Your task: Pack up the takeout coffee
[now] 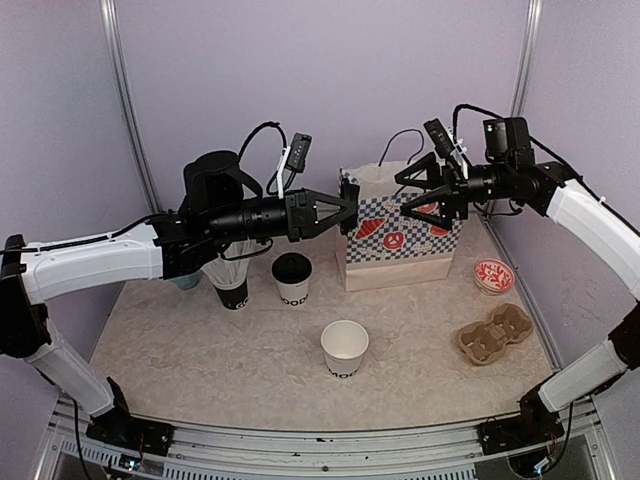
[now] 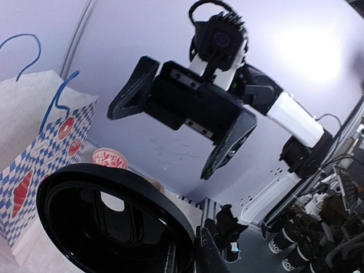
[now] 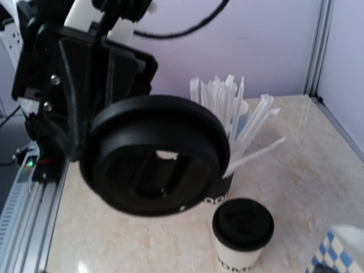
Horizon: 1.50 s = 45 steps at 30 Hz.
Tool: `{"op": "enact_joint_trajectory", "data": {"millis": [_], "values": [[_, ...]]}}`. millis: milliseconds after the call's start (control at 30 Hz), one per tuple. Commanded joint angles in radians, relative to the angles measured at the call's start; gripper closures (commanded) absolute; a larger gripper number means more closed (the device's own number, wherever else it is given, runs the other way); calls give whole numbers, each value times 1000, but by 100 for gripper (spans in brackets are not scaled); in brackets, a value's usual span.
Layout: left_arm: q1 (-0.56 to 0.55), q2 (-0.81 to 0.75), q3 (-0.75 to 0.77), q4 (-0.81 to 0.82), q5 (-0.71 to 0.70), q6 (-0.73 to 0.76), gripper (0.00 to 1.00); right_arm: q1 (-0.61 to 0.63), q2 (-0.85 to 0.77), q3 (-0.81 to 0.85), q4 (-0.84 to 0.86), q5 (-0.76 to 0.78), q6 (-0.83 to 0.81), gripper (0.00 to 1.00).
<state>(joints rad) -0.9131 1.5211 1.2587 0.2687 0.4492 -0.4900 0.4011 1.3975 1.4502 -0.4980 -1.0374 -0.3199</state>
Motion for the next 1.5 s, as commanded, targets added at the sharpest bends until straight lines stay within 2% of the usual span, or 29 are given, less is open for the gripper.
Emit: {"op": "enact_joint_trajectory", "data": {"millis": [0,233,800,967,1267,1467], "values": [[4,7,-23,296,114,-106,89,47,37,52,74,-34,102,1],[5,15,-75,400,121,-141,89,155,96,119,57,52,90,1],[6,5,-118,436,52,-156,89,250,134,176,63,101,140,3],[7,6,-121,458,46,-162,89,252,136,172,77,147,165,9],[6,17,-119,455,47,-163,88,252,132,145,92,112,161,23],[5,-1,-118,364,1,-120,73,250,131,126,85,127,142,30]]}}
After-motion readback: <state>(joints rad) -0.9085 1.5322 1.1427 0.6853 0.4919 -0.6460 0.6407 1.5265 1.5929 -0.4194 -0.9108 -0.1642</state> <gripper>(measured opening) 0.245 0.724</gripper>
